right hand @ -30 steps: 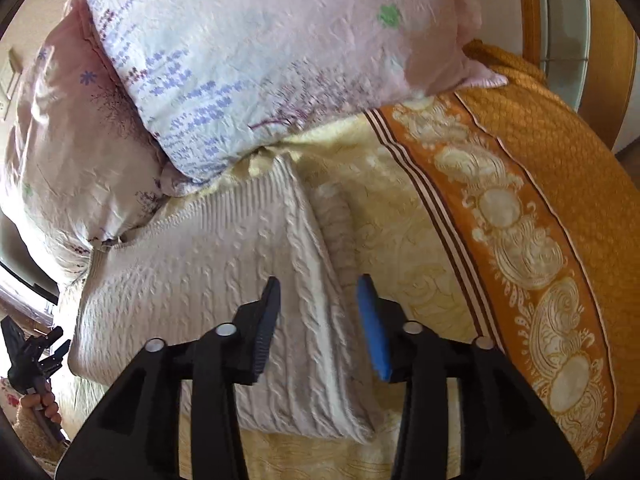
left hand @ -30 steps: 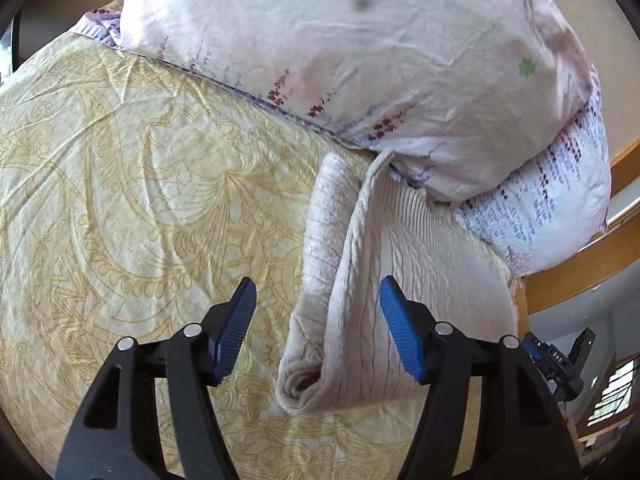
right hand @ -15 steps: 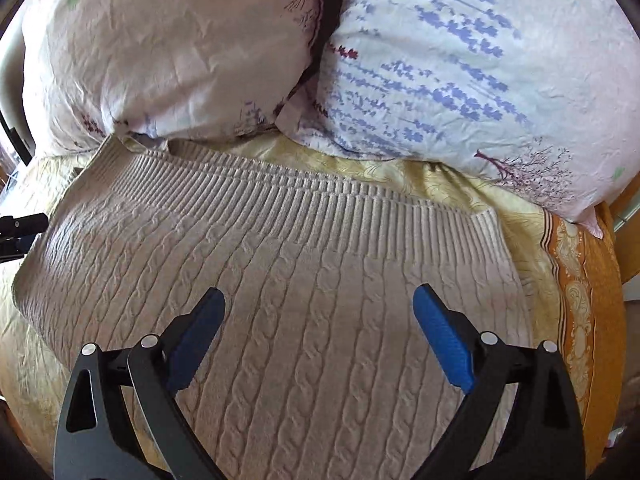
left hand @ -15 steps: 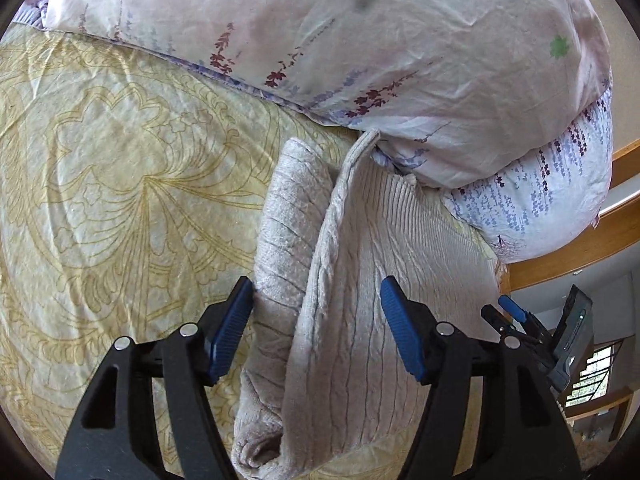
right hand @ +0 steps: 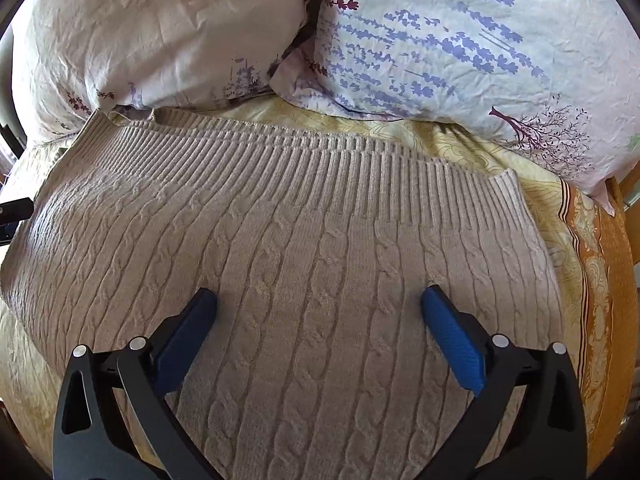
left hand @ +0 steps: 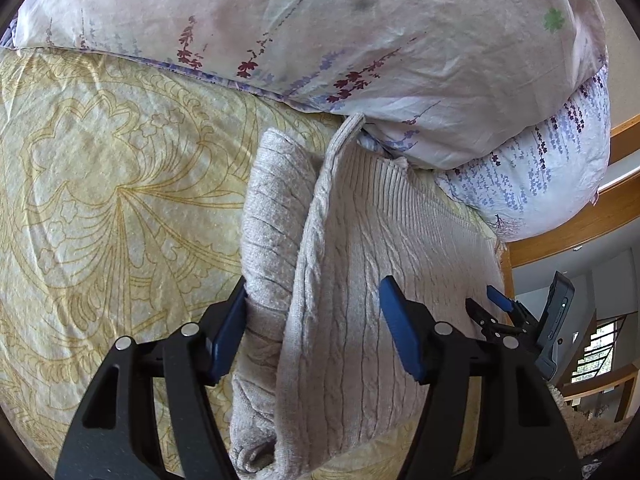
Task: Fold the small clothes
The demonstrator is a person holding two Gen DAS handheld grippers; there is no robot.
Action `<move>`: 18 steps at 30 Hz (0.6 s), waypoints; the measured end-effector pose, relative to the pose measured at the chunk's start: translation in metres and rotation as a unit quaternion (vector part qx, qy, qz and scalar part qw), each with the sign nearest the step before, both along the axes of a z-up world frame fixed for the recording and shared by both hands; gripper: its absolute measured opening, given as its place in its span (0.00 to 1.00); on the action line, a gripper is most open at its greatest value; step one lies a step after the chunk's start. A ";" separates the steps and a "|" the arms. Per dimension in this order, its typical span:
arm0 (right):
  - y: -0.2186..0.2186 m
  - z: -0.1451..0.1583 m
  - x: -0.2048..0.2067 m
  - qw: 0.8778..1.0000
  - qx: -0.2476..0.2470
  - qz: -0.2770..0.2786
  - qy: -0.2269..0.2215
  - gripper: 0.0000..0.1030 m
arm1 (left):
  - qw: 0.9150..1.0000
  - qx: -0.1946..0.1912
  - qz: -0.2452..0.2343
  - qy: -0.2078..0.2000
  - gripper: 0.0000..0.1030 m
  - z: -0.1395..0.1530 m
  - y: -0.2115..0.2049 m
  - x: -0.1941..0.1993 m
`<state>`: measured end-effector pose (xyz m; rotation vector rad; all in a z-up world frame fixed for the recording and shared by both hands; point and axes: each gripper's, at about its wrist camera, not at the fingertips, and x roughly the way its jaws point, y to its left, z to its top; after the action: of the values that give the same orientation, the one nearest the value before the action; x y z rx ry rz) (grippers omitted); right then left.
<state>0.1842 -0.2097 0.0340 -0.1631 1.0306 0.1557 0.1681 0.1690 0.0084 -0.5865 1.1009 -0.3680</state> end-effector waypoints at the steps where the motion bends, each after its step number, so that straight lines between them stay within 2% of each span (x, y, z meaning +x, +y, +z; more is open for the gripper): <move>1: 0.000 0.000 0.000 1.000 0.000 -0.001 0.000 0.99 | 1.000 -0.001 -0.005 0.001 0.66 0.000 -0.003 0.001; 4: 0.000 0.000 0.000 1.000 0.002 -0.001 0.001 0.99 | 1.000 0.001 -0.015 0.004 0.67 0.001 -0.011 0.002; 6: 0.000 0.000 0.000 1.000 0.003 -0.001 0.002 0.99 | 1.000 -0.008 -0.017 0.004 0.63 0.000 -0.015 0.002; 8: 0.000 0.000 0.000 1.000 0.003 0.000 0.002 0.99 | 1.000 -0.021 -0.015 0.011 0.41 -0.005 -0.019 0.002; 10: -0.001 0.000 0.000 1.000 0.003 0.000 0.002 0.99 | 0.999 -0.032 -0.011 0.012 0.27 -0.008 -0.021 0.001; 14: 0.000 -0.001 0.001 1.000 0.003 0.000 0.003 0.99 | 0.998 -0.070 -0.005 -0.006 0.17 0.000 -0.021 -0.002; 18: -0.001 0.000 0.000 1.000 0.003 0.000 0.003 0.99 | 0.993 -0.110 -0.009 -0.030 0.15 0.021 -0.031 -0.002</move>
<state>0.1844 -0.2103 0.0336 -0.1565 1.0362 0.1588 0.1665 0.1385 0.0293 -0.7561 1.0150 -0.5239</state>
